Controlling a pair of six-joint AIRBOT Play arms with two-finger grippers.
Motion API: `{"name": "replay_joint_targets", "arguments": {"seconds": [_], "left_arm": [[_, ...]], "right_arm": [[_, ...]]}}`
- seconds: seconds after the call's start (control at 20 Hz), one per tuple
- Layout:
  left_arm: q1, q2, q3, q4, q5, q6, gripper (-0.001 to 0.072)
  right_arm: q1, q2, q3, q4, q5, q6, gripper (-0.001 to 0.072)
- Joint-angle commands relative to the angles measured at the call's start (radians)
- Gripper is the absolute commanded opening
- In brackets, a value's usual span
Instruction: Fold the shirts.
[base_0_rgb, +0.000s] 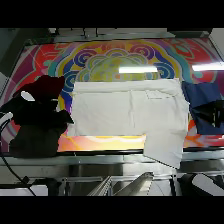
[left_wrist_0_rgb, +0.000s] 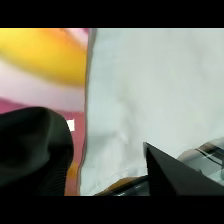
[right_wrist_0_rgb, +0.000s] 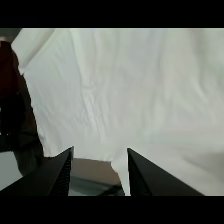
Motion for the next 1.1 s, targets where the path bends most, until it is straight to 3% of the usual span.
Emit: {"name": "replay_joint_targets", "arguments": {"seconds": [0.0, 0.15, 0.3, 0.35, 0.4, 0.45, 0.7, 1.05], "left_arm": [[-0.014, -0.03, 0.002, -0.051, -0.039, 0.073, 0.0421], [-0.014, -0.027, 0.002, -0.16, -0.105, 0.152, 0.042], [-0.012, -0.027, 0.002, -0.145, -0.129, 0.159, 0.0418], [-0.004, -0.027, 0.002, -0.142, -0.126, 0.159, 0.0372], [0.006, -0.027, 0.002, -0.143, -0.126, 0.167, 0.0262], [0.015, -0.027, 0.002, -0.142, -0.126, 0.17, 0.0249], [0.047, -0.027, 0.002, -0.153, -0.126, 0.171, 0.0249], [0.045, -0.027, 0.002, -0.185, -0.116, 0.185, 0.0249]], "right_arm": [[-0.077, 0.005, 0.0, -0.058, 0.016, 0.003, 0.0384], [-0.091, 0.005, 0.0, -0.166, 0.003, 0.004, 0.0384], [-0.092, 0.005, -0.001, -0.305, 0.008, 0.031, 0.0384], [-0.092, 0.005, -0.004, -0.344, 0.008, 0.043, 0.0384], [-0.095, 0.005, -0.013, -0.373, 0.008, 0.054, 0.0384], [-0.103, 0.007, -0.037, -0.385, 0.005, 0.069, 0.0385], [-0.121, 0.02, -0.262, -0.543, -0.034, 0.241, 0.0394], [-0.118, 0.021, -0.339, -0.518, -0.072, 0.255, 0.0394]]}}
